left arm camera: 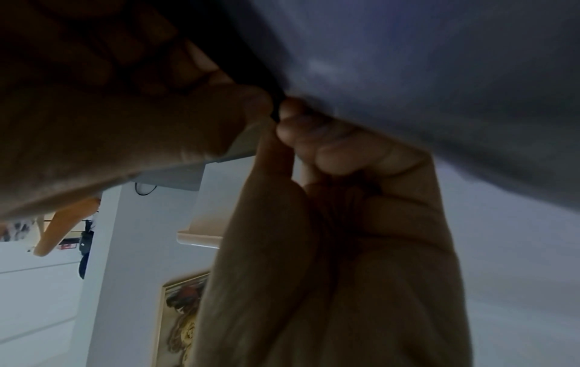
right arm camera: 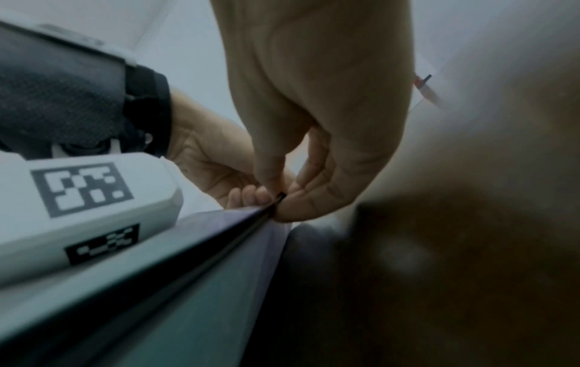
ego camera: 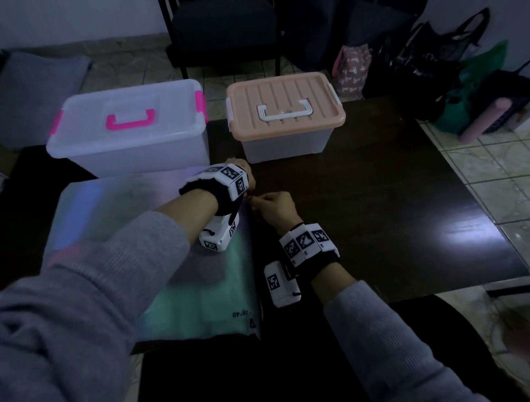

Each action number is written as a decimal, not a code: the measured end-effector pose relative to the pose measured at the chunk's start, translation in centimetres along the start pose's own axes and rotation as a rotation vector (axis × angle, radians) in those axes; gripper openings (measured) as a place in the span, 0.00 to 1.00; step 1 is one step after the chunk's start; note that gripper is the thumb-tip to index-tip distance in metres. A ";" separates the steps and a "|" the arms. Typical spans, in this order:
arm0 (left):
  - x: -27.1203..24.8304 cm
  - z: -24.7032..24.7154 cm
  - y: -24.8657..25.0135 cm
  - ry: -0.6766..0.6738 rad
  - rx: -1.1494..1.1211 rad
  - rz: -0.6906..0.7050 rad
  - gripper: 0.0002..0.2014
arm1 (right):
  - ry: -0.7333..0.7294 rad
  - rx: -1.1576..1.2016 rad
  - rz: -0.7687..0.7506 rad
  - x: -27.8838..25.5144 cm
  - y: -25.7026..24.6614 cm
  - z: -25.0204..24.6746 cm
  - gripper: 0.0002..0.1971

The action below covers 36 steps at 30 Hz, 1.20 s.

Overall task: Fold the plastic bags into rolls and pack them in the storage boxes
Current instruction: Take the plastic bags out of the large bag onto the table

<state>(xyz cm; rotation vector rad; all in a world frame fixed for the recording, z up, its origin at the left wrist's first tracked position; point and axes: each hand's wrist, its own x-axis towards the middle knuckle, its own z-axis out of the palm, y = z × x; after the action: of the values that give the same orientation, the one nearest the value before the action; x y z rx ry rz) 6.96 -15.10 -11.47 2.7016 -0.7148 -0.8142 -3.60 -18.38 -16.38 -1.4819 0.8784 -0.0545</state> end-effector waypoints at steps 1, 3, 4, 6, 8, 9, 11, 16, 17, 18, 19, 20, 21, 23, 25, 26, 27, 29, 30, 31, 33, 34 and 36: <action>0.1 0.0 -0.1 -0.023 -0.020 -0.012 0.20 | 0.001 0.013 0.005 0.0 0.1 0.1 0.10; -0.2 0.1 -0.2 -0.017 0.088 0.015 0.20 | 0.013 0.034 0.004 -0.1 0.3 0.4 0.11; -0.9 0.1 0.1 -0.029 0.151 0.034 0.19 | 0.020 0.039 -0.001 -0.1 0.4 0.5 0.11; -1.5 0.3 0.3 0.022 0.140 0.031 0.11 | 0.039 0.041 -0.006 -0.2 0.5 0.4 0.12; -1.3 0.7 0.1 0.069 0.213 0.039 0.08 | 0.050 0.028 -0.012 -0.4 0.5 0.2 0.12; -1.1 0.7 -0.1 0.062 0.231 0.042 0.08 | 0.042 0.020 -0.013 -0.4 0.5 0.1 0.11; -1.2 0.1 0.0 0.015 0.222 0.029 0.11 | -0.010 0.001 -0.004 -0.7 0.4 -0.2 0.08; -3.7 -1.3 0.7 0.004 0.286 0.031 0.24 | -0.071 0.022 0.031 -1.0 0.2 -0.3 0.11; -4.8 -1.4 0.5 0.035 0.298 0.049 0.23 | -0.072 0.054 0.045 -1.2 0.0 -0.3 0.12; -6.0 -1.1 0.4 0.057 0.300 0.069 0.20 | -0.077 0.099 0.062 -1.3 -0.4 -0.4 0.12; -7.3 -0.8 0.1 0.070 0.303 0.096 0.16 | -0.088 0.151 0.075 -1.4 -0.7 -0.5 0.13; -8.5 -0.2 -0.1 0.046 0.314 0.109 0.15 | -0.104 0.188 0.084 -1.6 -1.1 -0.6 0.12; -9.8 0.6 -0.4 0.008 0.320 0.117 0.15 | -0.130 0.199 0.095 -1.7 -1.5 -0.8 0.12; -11.7 2.3 -1.0 -0.062 0.369 0.125 0.19 | -0.186 0.151 0.129 -1.9 -2.3 -1.1 0.13; -12.7 3.6 -1.2 -0.059 0.467 0.135 0.18 | -0.216 0.080 0.156 -1.9 -2.8 -1.4 0.15; -12.9 4.0 -1.2 -0.044 0.510 0.140 0.16 | -0.217 0.065 0.158 -1.8 -2.9 -1.4 0.15; -13.0 4.1 -1.2 -0.032 0.545 0.146 0.14 | -0.209 0.059 0.152 -1.7 -3.0 -1.5 0.16; -12.9 4.1 -1.2 -0.053 0.565 0.166 0.14 | -0.171 0.062 0.138 -1.4 -3.0 -1.4 0.16; -12.8 3.8 -1.3 -0.076 0.552 0.182 0.14 | -0.147 0.069 0.135 -1.2 -3.0 -1.3 0.16; -12.8 3.5 -1.4 -0.094 0.537 0.194 0.13 | -0.125 0.080 0.132 -1.0 -3.0 -1.2 0.15; -12.7 3.1 -1.7 -0.171 0.477 0.178 0.12 | -0.087 0.113 0.130 -0.8 -2.9 -0.7 0.12; -12.6 2.8 -1.9 -0.221 0.411 0.158 0.10 | -0.074 0.130 0.135 -0.7 -2.9 -0.6 0.11; -12.0 1.2 -1.9 -0.362 0.157 0.049 0.12 | -0.082 0.163 0.139 -0.5 -2.8 -0.4 0.07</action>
<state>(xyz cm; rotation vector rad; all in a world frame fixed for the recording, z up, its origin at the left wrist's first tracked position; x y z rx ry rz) -1.68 -7.37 -7.64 2.6855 -0.9521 -1.3047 -2.81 -18.85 -13.68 -1.2606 0.8870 0.0364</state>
